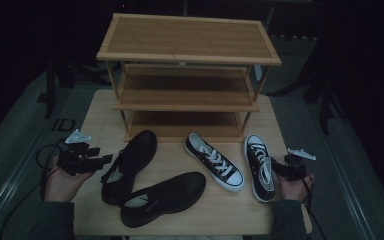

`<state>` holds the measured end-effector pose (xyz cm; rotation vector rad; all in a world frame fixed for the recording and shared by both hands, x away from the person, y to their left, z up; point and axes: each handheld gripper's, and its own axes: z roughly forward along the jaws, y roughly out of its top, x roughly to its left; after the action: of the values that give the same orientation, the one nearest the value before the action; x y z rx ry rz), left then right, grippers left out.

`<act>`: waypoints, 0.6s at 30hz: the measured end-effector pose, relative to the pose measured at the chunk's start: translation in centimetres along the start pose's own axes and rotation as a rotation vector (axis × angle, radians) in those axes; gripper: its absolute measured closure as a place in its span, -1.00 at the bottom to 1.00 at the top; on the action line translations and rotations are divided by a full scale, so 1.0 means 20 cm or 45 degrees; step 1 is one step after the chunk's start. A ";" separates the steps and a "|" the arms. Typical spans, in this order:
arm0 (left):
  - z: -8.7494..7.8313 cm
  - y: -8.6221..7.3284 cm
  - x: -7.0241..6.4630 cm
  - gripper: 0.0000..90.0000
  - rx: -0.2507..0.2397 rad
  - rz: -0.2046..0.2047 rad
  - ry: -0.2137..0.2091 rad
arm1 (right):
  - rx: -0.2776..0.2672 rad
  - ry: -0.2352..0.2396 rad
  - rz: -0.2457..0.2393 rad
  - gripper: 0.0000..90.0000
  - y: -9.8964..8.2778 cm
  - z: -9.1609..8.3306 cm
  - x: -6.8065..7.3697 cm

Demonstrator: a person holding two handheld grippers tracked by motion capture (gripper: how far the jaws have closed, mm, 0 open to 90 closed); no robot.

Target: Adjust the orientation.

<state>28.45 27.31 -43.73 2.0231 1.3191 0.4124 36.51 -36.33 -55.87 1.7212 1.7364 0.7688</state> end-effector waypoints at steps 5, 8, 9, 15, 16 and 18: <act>0.00 -0.01 0.01 -0.02 0.009 -0.003 0.008 | 0.000 0.000 0.001 -0.40 0.00 0.00 0.00; -0.01 -0.02 0.00 -0.02 0.014 -0.004 0.007 | 0.000 0.000 0.000 -0.40 0.00 0.00 0.00; -0.01 -0.02 0.00 -0.02 0.017 0.000 0.006 | 0.000 0.000 0.001 -0.40 0.00 0.00 0.00; -0.02 -0.03 -0.02 -0.02 0.033 0.023 -0.001 | 0.000 0.000 0.000 -0.40 0.00 0.00 0.00; -0.01 -0.03 -0.02 -0.02 0.038 0.026 -0.002 | 0.000 0.000 0.001 -0.40 0.00 0.00 0.00; -0.02 -0.03 -0.02 -0.02 0.048 0.030 -0.003 | 0.000 0.000 0.001 -0.40 0.00 0.00 0.00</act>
<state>27.65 27.13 -43.86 2.0714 1.3117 0.3985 36.51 -36.32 -55.86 1.7218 1.7362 0.7688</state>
